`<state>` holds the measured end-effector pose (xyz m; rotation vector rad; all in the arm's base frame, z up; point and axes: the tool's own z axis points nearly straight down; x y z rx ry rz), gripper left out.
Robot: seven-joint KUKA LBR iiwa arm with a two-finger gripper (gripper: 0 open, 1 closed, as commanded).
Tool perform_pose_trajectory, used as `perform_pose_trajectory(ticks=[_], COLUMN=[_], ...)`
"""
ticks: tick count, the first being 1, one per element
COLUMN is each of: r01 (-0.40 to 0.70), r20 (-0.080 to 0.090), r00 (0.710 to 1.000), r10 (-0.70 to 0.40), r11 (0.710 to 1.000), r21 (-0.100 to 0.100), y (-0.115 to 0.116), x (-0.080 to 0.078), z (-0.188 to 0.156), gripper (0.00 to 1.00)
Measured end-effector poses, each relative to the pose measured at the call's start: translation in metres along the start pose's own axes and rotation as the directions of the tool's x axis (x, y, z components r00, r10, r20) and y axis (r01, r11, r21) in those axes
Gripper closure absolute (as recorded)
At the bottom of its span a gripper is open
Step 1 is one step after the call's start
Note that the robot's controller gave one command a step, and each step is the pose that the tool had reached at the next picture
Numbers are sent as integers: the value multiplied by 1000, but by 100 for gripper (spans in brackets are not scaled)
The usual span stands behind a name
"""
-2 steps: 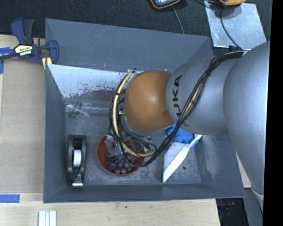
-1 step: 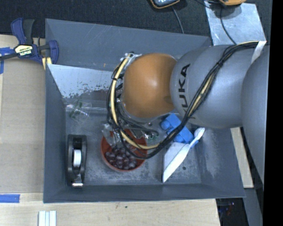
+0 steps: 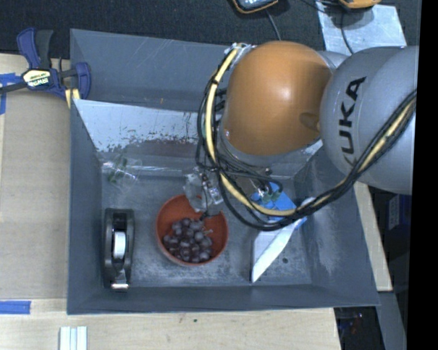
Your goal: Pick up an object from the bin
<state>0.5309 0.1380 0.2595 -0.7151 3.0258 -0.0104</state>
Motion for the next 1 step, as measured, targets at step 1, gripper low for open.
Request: perform_pose_trajectory(ticks=[1], r01=[-107], r20=[11], r00=[994], r10=[107], r11=[994], r21=[0], y=[11], x=[-21], z=[97], gripper=[100])
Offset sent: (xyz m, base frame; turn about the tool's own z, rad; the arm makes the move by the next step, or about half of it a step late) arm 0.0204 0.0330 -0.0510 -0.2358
